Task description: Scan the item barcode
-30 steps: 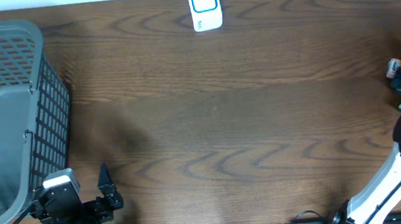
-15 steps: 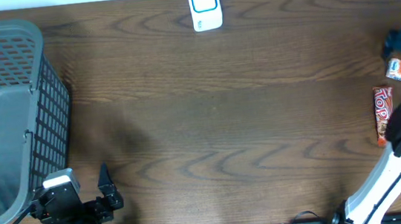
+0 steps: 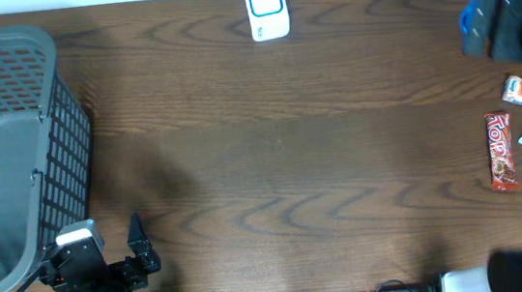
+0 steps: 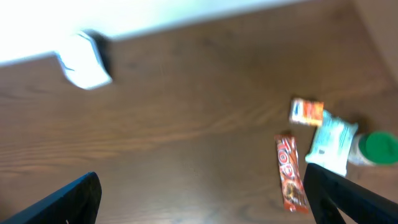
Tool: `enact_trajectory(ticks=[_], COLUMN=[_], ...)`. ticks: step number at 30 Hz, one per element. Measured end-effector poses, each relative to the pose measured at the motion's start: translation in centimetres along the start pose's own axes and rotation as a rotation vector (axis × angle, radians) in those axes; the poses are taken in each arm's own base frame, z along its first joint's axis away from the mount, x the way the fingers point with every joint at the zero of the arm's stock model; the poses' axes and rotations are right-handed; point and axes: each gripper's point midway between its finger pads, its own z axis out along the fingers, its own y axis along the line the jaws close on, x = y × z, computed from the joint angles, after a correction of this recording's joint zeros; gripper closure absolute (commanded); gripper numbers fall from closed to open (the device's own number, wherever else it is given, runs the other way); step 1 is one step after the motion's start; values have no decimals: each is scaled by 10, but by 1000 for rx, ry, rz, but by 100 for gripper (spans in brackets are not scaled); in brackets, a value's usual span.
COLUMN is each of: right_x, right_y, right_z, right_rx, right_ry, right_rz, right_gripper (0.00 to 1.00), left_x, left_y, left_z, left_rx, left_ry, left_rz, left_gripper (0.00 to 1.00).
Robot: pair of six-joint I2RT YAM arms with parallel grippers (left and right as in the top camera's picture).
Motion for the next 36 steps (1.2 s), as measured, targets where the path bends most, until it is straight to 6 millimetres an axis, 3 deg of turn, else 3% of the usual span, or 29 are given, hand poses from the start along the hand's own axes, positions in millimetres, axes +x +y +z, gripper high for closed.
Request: enact_trajectory(ticks=[3, 6, 13, 19, 24, 29, 36], right_x=[5, 14, 42, 78, 114, 164, 211], right_y=[2, -1, -7, -15, -22, -33, -51], right_z=[-61, -104, -179, -239, -281, -313, -329], right_rx=[-34, -50, -78, -102, -120, -122, -81], right_ry=[-140, -242, -423, -584, -701, -796, -878], right_rz=[-6, -4, 1, 5, 8, 16, 43], right_gripper=[1, 1, 1, 1, 1, 1, 1], left_x=[0, 0, 0, 0, 0, 0, 0], left_y=[0, 0, 0, 0, 0, 0, 0], left_z=[0, 0, 0, 0, 0, 0, 0], left_rx=[0, 0, 0, 0, 0, 0, 0], left_ry=[0, 0, 0, 0, 0, 0, 0], left_rz=[0, 0, 0, 0, 0, 0, 0], left_gripper=[2, 2, 2, 2, 2, 2, 2])
